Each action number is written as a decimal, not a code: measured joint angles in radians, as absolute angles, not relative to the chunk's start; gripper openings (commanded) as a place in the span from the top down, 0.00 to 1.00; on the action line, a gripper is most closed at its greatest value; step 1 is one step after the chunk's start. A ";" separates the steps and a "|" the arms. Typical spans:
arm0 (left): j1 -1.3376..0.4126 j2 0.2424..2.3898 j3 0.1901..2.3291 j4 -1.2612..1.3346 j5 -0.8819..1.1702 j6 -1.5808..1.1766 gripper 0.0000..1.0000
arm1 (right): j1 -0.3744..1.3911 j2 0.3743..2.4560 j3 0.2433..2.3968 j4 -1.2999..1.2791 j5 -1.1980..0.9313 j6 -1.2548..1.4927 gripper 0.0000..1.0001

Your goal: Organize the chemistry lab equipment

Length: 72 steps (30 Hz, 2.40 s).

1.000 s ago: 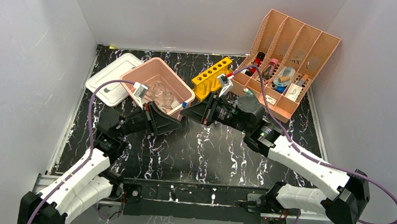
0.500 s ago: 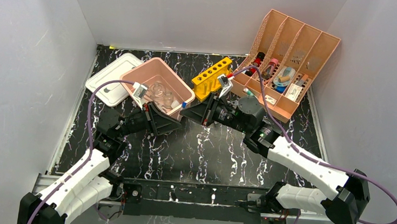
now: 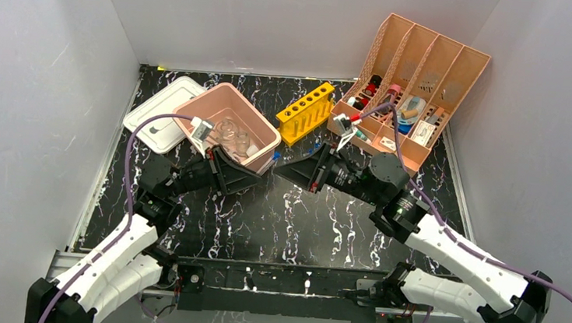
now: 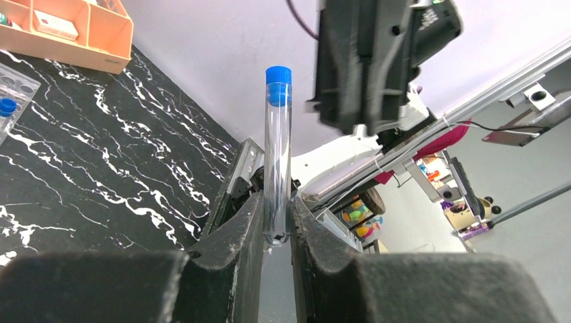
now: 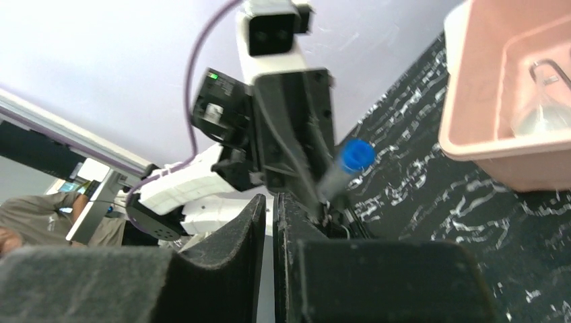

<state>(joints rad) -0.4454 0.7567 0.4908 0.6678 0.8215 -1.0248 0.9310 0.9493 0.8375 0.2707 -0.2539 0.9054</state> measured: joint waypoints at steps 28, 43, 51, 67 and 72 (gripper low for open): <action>-0.441 0.791 0.491 0.609 0.811 -0.999 0.89 | 0.936 0.862 0.977 0.034 0.011 0.677 0.02; -0.441 0.789 0.495 0.614 0.814 -1.006 0.89 | 0.900 0.941 1.159 -0.135 0.092 0.524 0.77; -0.441 0.775 0.504 0.620 0.819 -1.007 0.89 | 0.778 0.990 1.159 -0.138 -0.107 0.561 0.04; -0.441 0.773 0.504 0.639 0.821 -1.027 0.88 | 0.535 1.048 0.950 0.224 -0.734 0.817 0.26; -0.441 0.788 0.504 0.651 0.821 -1.033 0.88 | 0.541 1.049 0.938 0.339 -0.822 0.860 0.33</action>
